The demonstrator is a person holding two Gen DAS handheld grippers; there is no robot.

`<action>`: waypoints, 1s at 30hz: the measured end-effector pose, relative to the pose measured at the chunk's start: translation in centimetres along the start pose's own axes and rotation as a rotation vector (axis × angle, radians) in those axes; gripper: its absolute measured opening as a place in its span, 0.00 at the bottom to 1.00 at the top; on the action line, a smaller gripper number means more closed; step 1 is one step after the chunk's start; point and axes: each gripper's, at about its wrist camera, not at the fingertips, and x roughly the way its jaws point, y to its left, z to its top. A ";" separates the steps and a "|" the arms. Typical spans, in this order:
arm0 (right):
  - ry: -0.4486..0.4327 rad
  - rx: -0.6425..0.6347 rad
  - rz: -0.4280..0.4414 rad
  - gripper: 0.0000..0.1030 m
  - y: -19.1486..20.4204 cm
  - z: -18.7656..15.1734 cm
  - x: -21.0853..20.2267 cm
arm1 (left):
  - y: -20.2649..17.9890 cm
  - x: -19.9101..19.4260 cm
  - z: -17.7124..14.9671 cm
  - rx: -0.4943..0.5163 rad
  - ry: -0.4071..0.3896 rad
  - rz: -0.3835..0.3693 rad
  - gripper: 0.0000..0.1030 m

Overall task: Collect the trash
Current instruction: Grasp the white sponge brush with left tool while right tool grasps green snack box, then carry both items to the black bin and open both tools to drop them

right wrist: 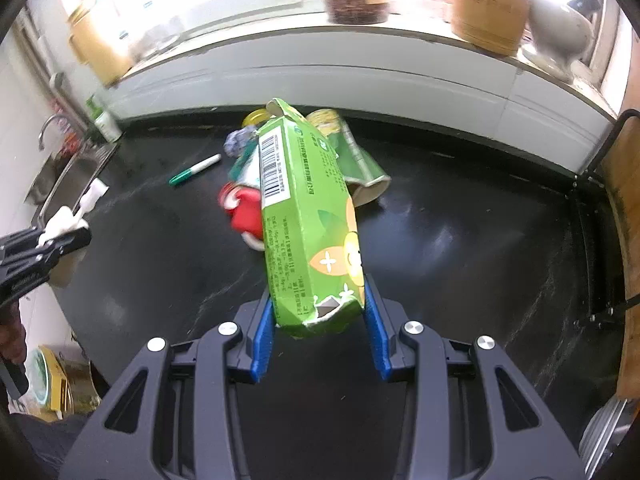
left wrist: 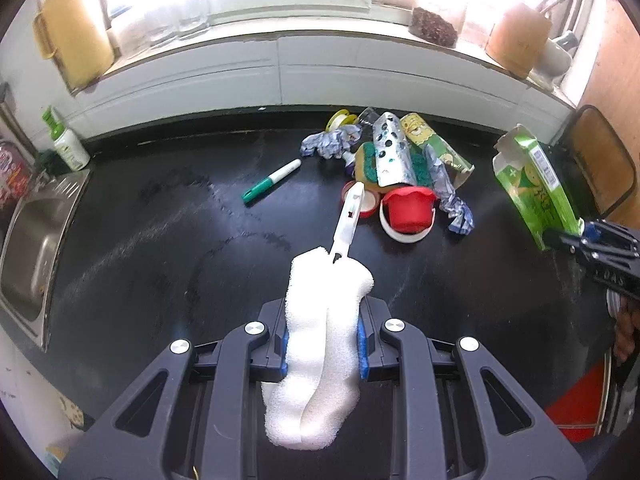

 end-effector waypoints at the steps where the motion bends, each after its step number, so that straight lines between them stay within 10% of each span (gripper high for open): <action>1: -0.001 -0.004 -0.001 0.39 0.5 -0.2 -0.2 | 0.2 -0.1 -0.2 -0.001 0.001 -0.002 0.22; 20: -0.026 -0.094 0.004 0.39 10.4 0.6 -1.3 | 7.4 -2.4 -2.8 -0.052 -0.023 0.012 0.22; 30: 0.012 -0.438 0.285 0.39 29.0 0.5 1.5 | 18.8 -7.6 -11.8 -0.296 -0.063 0.210 0.22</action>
